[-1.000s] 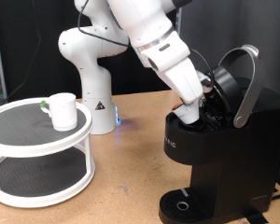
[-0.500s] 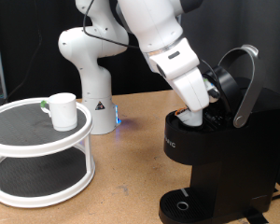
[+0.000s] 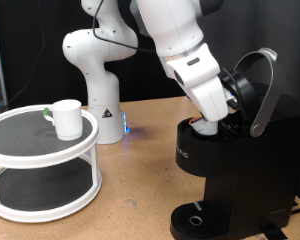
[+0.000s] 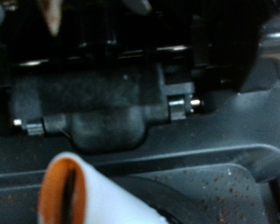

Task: Make a cup of coffee with the keurig machine

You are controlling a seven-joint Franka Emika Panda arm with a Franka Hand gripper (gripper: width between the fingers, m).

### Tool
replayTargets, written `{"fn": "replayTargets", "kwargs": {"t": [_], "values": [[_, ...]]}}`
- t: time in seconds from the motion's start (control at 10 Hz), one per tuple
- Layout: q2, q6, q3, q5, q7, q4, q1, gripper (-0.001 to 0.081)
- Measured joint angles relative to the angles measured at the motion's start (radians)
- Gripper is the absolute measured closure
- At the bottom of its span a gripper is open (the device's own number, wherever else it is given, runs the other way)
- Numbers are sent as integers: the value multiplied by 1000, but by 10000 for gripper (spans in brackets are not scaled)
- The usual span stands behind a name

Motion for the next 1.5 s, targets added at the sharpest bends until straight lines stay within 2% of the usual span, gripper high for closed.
{"fn": "replayTargets", "kwargs": {"t": [0.3,0.4,0.5,0.6,0.7,0.8,0.9,1.0,1.1,1.2,1.4,1.5], "values": [[0,-2,1,-3,6,0,0,785],[1,-4,1,-3,8,0,-1,668],[3,-4,1,-3,8,-1,-1,668],[14,-4,2,-3,8,-4,-1,459],[29,-2,2,-3,8,-5,-1,459],[36,0,2,-3,7,-3,-1,291],[34,-1,3,-2,7,-4,0,291],[36,0,3,0,6,-4,0,88],[38,11,3,14,1,-5,0,88],[38,43,3,50,-20,-11,0,15],[32,99,2,169,-106,-22,-1,1],[21,101,-2,204,-137,-24,-3,1]]}}
